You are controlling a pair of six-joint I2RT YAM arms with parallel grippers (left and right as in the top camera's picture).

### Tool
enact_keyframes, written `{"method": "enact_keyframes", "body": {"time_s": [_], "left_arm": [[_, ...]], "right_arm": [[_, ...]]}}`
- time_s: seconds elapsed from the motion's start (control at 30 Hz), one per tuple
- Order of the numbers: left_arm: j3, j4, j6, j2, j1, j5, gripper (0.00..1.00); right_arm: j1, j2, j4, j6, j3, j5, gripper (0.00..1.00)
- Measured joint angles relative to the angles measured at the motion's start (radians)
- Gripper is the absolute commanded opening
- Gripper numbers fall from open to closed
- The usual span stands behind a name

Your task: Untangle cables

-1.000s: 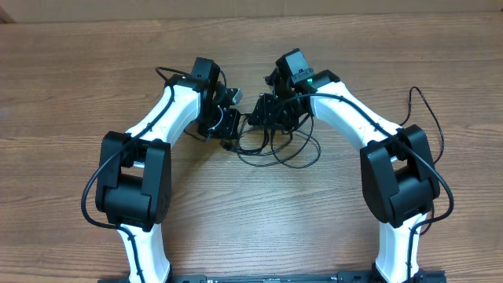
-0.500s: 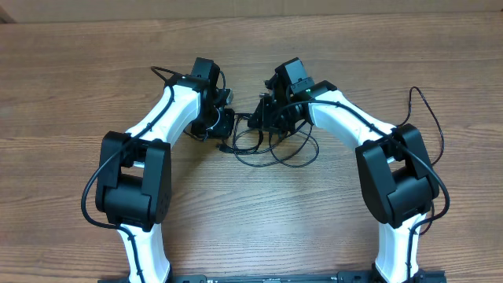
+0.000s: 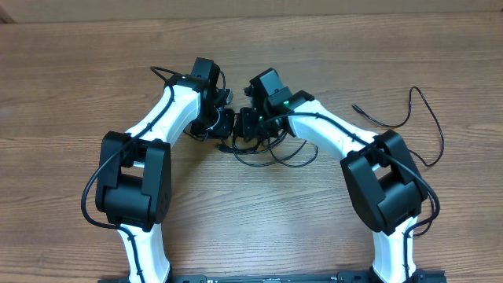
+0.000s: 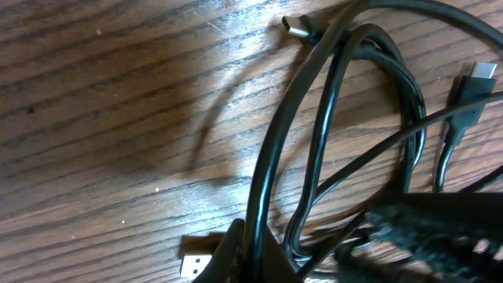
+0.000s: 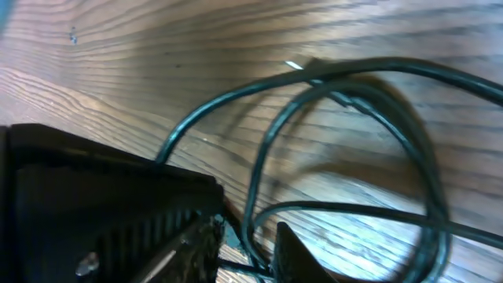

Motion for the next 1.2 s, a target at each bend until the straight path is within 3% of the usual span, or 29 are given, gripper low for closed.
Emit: {"method": "enact_keyframes", "body": {"time_s": [0.2, 0.33, 0.47, 0.9, 1.07, 1.2], "left_arm": [[0.0, -0.005, 0.0, 0.0, 0.0, 0.0, 0.04], [0.0, -0.005, 0.0, 0.0, 0.0, 0.0, 0.04], [0.0, -0.005, 0.0, 0.0, 0.0, -0.003, 0.04], [0.0, -0.002, 0.0, 0.0, 0.0, -0.014, 0.04], [0.0, -0.002, 0.0, 0.0, 0.0, -0.014, 0.04], [0.0, -0.002, 0.0, 0.0, 0.0, -0.018, 0.04]], "right_arm": [[0.007, 0.0, 0.007, 0.0, 0.0, 0.016, 0.34], [0.007, 0.0, 0.007, -0.001, 0.0, 0.018, 0.21], [0.007, 0.0, 0.007, 0.001, 0.0, 0.023, 0.17], [0.007, 0.0, 0.008, -0.004, 0.0, 0.024, 0.32], [0.007, 0.0, 0.007, -0.001, 0.0, 0.026, 0.5], [0.006, 0.0, 0.007, -0.004, -0.001, 0.031, 0.5]]}}
